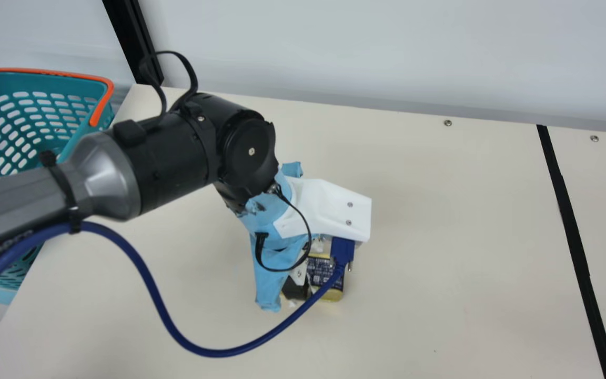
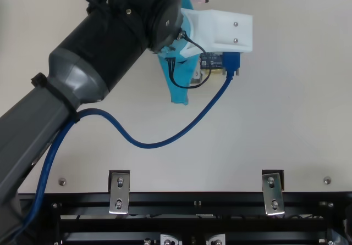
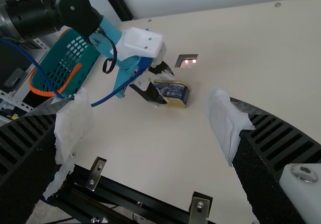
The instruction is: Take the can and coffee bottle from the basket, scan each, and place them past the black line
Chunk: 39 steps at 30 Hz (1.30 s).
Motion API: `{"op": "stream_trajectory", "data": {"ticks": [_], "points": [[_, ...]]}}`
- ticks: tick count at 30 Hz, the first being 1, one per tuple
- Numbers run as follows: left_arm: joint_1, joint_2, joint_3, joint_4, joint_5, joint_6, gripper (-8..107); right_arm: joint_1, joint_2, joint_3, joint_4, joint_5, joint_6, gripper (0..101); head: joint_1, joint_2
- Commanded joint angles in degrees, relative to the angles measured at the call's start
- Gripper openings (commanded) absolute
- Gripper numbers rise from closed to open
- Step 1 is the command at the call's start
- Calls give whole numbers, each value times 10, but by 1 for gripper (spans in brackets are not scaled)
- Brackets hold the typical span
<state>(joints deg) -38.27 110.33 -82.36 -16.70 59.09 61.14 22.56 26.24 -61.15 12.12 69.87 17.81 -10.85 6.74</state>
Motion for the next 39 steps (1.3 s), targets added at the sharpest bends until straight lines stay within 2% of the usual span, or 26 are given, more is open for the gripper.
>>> {"op": "stream_trajectory", "data": {"ticks": [1,7,15,23,31,39], "points": [[-3,-1,4,-1,-11,1,90,0,0,0,0,0,0,101,-1,0],[7,-54,24,-27,-28,2,90,0,0,0,0,0,0,101,-1,0],[48,-188,84,-40,-64,-21,90,0,0,0,0,0,0,101,-1,0],[127,-329,184,32,-172,-102,90,-2,18,-6,19,-6,-26,101,-1,0],[210,-451,283,74,-267,-212,90,86,115,-50,34,-33,-62,101,-1,0],[271,-554,365,101,-338,-335,90,158,231,-113,46,-38,-106,101,-1,0]]}}
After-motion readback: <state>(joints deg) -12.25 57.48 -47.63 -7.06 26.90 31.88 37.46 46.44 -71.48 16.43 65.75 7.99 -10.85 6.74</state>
